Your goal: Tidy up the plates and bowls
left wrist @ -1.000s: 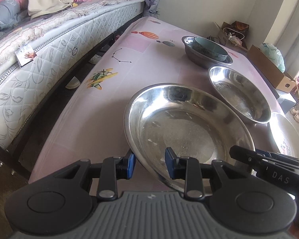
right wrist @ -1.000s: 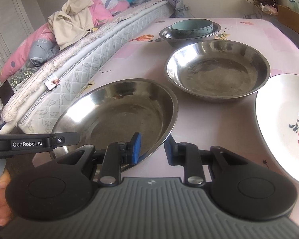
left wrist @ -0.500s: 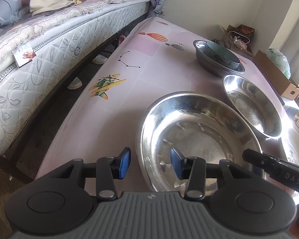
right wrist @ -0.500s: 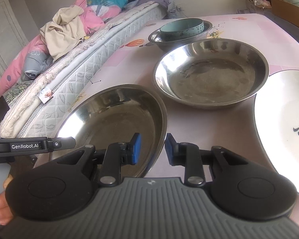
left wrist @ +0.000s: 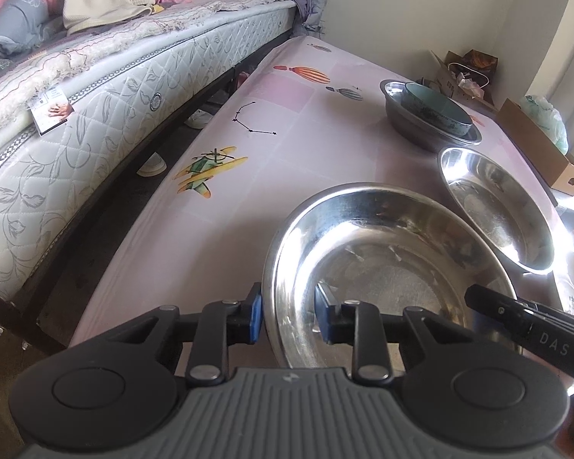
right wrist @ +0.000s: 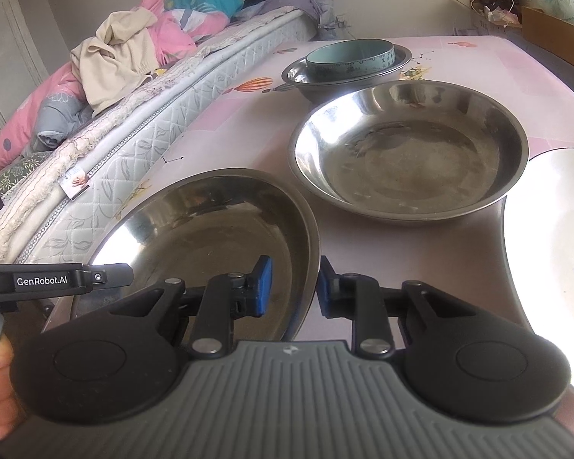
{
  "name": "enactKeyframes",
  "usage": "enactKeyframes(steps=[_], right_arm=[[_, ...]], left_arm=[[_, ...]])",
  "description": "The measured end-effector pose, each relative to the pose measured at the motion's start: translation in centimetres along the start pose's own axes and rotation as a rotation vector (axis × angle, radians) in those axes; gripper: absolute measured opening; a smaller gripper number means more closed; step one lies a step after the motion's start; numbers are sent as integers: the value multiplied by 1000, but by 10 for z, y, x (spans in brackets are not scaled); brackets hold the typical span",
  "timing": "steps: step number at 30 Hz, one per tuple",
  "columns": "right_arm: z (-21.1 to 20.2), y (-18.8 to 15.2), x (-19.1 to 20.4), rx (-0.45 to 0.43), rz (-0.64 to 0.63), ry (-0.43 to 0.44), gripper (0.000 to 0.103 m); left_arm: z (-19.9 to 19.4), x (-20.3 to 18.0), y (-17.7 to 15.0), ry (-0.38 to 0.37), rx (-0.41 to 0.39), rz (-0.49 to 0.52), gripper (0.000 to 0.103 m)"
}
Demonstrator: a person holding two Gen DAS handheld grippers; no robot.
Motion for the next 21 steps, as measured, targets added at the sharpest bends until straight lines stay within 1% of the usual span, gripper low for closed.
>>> enactKeyframes(steps=[8, 21], right_arm=[[-7, 2, 3, -16, -14, 1, 23], [-27, 4, 8, -57, -34, 4, 23]], left_arm=[[-8, 2, -1, 4, -11, -13, 29], [-24, -3, 3, 0, -52, -5, 29]])
Point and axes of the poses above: each gripper's, at about its wrist camera, not at the fingertips, and z roughly the way its jaws point, x to its left, y to its top, the point moved 8 cm from there along z, roughly the way its jaws point, and after that the axes turned 9 degrees about -y, right-handed, at the moved point
